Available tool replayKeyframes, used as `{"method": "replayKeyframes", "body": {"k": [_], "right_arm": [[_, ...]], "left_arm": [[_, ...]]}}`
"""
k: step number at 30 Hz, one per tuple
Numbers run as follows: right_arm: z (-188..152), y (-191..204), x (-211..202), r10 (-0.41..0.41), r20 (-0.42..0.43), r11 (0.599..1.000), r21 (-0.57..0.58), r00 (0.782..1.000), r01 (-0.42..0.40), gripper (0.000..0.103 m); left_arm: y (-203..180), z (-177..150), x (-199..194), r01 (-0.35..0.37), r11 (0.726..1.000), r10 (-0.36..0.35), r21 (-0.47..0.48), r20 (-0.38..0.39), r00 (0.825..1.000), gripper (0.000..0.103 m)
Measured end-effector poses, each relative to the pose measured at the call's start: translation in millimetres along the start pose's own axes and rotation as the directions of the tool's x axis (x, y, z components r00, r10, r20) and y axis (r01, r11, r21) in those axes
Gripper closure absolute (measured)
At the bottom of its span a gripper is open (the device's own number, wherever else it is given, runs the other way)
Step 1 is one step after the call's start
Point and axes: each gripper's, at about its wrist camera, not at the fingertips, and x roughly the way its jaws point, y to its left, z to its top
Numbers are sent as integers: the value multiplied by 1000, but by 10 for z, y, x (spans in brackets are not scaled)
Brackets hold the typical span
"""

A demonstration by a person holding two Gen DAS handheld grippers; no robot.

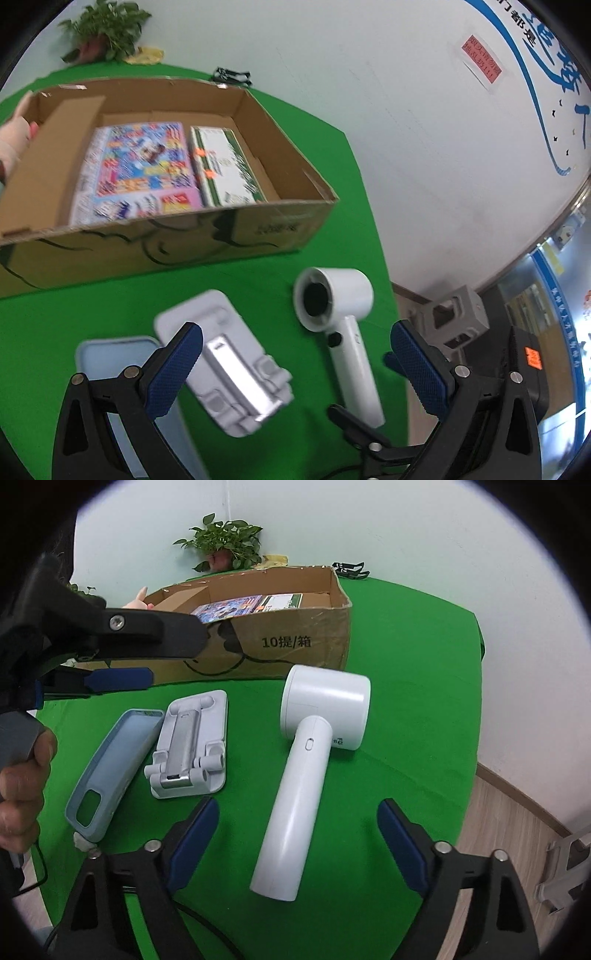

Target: Organize objects

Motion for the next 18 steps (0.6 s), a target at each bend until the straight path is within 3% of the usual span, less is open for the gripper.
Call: {"method": "replayKeyframes", "body": {"k": [1,6,8,18], "right_arm": [[-12,4,13,3,-6,1000,-1,1000,-3,27],[-83,-30,78,20,-47,1000,25,999,-19,65],[-109,-25,71,24,-50,999,27,998,-22,73],[-278,-50,-99,76,-45,991,117,996,-70,79]], "left_arm": [[-16,-13,32,15,1000,-15,-7,-11,1000,1],[-55,-41,201,85,995,-88,-49,-58,994,4],[-87,-50,266,126,991,-130,-50,-84,988,4],[-173,-226,565,258,956,-282,-139,-198,939,11]]}}
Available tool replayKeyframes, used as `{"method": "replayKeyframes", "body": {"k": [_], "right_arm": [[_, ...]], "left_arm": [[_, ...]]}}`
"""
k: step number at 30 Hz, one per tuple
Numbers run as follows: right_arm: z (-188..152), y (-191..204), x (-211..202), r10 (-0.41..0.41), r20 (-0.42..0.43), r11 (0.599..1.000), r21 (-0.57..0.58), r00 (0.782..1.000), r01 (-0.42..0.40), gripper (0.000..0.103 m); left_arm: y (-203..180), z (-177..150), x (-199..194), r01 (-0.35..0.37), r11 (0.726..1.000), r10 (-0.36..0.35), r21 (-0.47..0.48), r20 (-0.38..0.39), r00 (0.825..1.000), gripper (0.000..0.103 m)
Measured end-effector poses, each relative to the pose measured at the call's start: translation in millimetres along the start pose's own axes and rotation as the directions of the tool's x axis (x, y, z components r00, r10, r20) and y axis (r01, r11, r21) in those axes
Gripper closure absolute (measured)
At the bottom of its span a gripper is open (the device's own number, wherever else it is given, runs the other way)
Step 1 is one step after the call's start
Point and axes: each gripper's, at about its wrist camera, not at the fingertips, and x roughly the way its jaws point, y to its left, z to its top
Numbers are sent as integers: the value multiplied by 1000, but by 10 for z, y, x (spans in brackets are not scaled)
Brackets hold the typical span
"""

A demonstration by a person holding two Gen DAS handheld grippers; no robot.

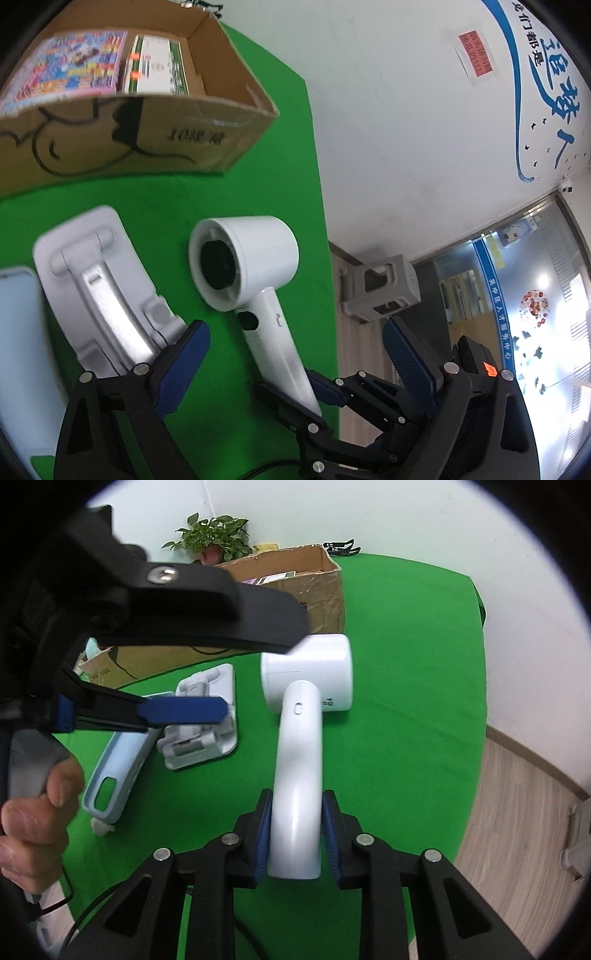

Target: Organize objects

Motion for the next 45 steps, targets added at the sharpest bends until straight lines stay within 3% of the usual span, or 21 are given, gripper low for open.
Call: {"method": "replayKeyframes", "body": {"k": [3,8,12,16,19,23,27,37,43,45], "right_arm": [[-40,29,-61,23,-9,1000,9,1000,-23,79],[-67,89,-119,14,-20,1000,5,1000,-14,79],[10,130,-118,2,-15,1000,-12,1000,-2,79],[12,179,-118,-12,-16,1000,-25,1000,12,79],[26,173,-124,-30,-12,999,-26,999,30,79],[78,226,-148,-57,5,997,-47,998,57,79],[193,309,-281,-88,74,993,-75,993,94,79],[875,306,-436,-137,198,976,-139,971,166,79],[1541,273,-376,-154,219,966,-170,963,193,79],[1789,273,-296,-165,213,959,-192,963,207,79]], "left_arm": [[25,-39,91,-4,1000,4,1,-35,999,19],[9,-81,199,-40,999,40,-6,-56,998,20],[-11,-185,344,-48,999,48,-5,-90,995,30],[-49,-244,380,-94,996,94,7,-68,993,39],[-38,-265,386,-151,988,151,18,-61,987,63],[-31,-317,267,-148,989,148,16,-32,988,67],[-208,-280,78,-136,989,134,56,29,991,68],[-640,487,-260,-100,990,85,101,138,987,70],[-750,1299,-365,-82,991,65,106,152,986,70],[-561,1604,-476,-52,993,40,104,115,993,70]]}}
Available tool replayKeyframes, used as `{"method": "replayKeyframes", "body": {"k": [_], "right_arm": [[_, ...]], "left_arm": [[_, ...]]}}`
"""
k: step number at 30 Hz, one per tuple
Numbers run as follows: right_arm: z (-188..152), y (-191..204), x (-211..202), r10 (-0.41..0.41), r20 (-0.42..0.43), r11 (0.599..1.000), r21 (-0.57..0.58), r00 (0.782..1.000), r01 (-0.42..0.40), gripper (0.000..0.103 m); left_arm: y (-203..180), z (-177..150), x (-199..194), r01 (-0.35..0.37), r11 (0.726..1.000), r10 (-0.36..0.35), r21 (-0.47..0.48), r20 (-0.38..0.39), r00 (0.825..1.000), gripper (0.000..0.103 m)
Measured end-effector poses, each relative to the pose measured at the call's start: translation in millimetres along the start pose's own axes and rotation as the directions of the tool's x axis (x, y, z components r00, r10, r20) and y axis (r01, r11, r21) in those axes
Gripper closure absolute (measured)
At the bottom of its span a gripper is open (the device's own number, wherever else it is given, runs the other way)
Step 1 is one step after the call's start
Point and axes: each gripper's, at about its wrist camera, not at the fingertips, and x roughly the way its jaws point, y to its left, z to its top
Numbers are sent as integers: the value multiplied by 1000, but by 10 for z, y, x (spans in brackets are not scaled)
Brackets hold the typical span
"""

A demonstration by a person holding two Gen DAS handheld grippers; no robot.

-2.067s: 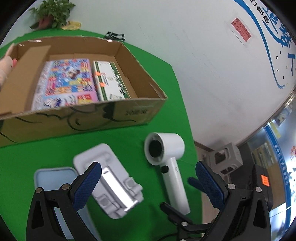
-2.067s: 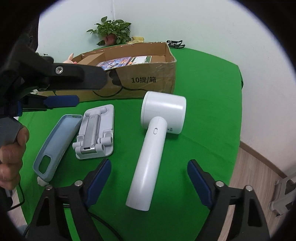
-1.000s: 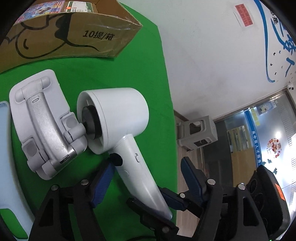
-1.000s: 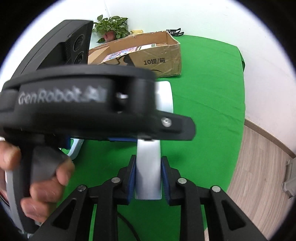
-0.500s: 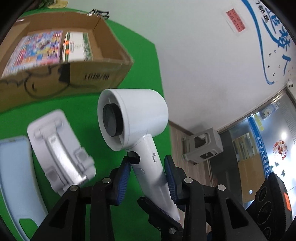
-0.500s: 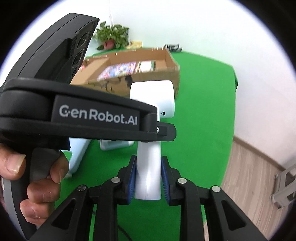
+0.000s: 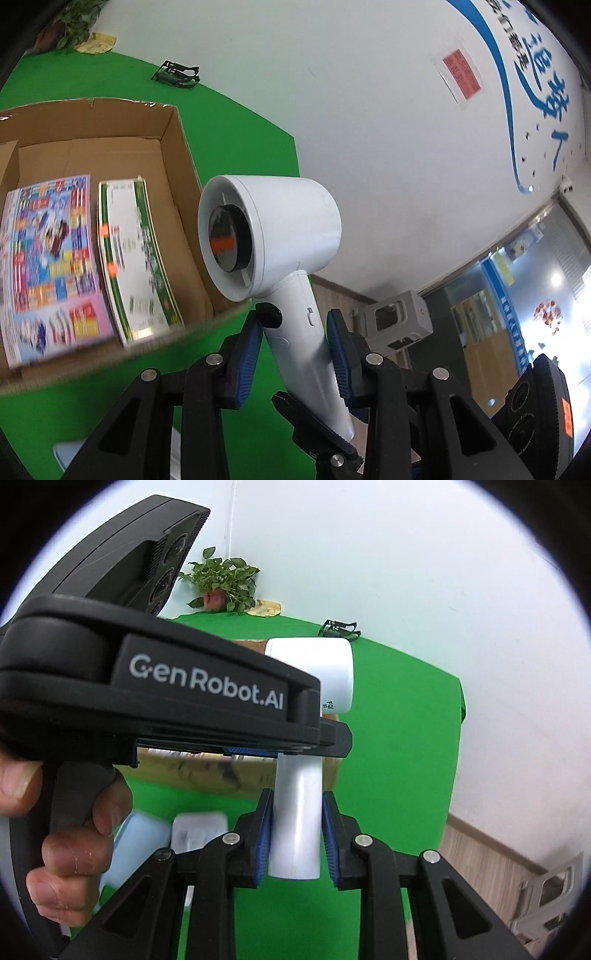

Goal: Organize objects
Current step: 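Lift the hair dryer with both grippers and carry it into the open box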

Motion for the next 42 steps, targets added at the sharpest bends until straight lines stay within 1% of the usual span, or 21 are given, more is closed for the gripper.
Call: {"method": "replayKeyframes", "body": {"k": [3,5,8,9,13,15,19,21,22,24,27,28,29,31,34,36,38,39,40,41,42], "right_arm": [[316,-18,273,-17,-43,999,-52,999,14,79],[483,-35,474,-20,-84,997,-73,996,14,79],[678,-55,802,-27,-161,996,-93,987,12,79],[731,-62,932,-33,-195,995,-95,980,15,79],[822,-49,1254,-68,-273,992,-122,960,35,79],[830,-23,1360,-95,-291,986,-156,952,51,79],[843,-12,1499,-91,-337,986,-163,937,38,79],[846,12,1534,-90,-348,985,-167,933,33,79],[850,21,1536,-87,-348,986,-166,933,30,79],[872,28,1527,-63,-349,988,-153,935,9,78],[883,-7,1516,-38,-349,991,-131,936,-9,77],[874,-30,1517,-29,-351,993,-120,936,-14,77],[760,-71,1484,-22,-354,994,-109,935,-18,77],[747,-129,1488,4,-366,996,-77,930,-35,78],[733,-193,1474,28,-374,998,-45,927,-49,78],[732,-233,1443,40,-369,998,-26,929,-53,77],[731,-262,1407,48,-367,998,-13,929,-57,77],[731,-268,1379,51,-363,998,-11,930,-59,77],[726,-268,1356,49,-363,998,-13,931,-58,77],[718,-265,1333,46,-362,998,-16,931,-55,77],[710,-268,1295,44,-356,998,-16,933,-53,77]], "left_arm": [[209,400,124,16,999,-17,-45,-15,1000,70],[443,603,233,32,996,-35,-88,-37,999,70],[785,816,448,54,985,-67,-165,-75,995,70],[894,879,539,62,980,-80,-190,-88,993,70],[1302,1034,877,111,944,-158,-311,-129,979,70],[1388,1058,965,110,942,-162,-318,-141,977,71],[1541,1139,1090,96,931,-167,-351,-179,970,71],[1557,1173,1091,82,935,-154,-346,-186,970,71],[1555,1199,1079,78,936,-144,-344,-172,974,71],[1547,1236,1056,53,941,-117,-333,-174,978,71],[1535,1303,1059,32,944,-96,-327,-181,979,70],[1519,1330,1064,21,947,-84,-320,-185,979,70],[1485,1335,1065,3,951,-65,-308,-189,980,70],[1408,1348,1061,-23,958,-35,-286,-196,980,70],[1354,1392,1029,-30,961,-19,-274,-175,984,61],[1238,1188,1058,-29,962,-19,-272,-173,985,59],[1208,1207,1002,-28,963,-16,-266,-164,986,56],[1175,1183,945,-32,964,-11,-264,-158,987,52],[1109,1066,839,-41,965,2,-259,-150,989,49],[1074,1048,754,-54,967,20,-249,-135,991,44],[1011,983,620,-63,970,34,-234,-124,992,44]]}}
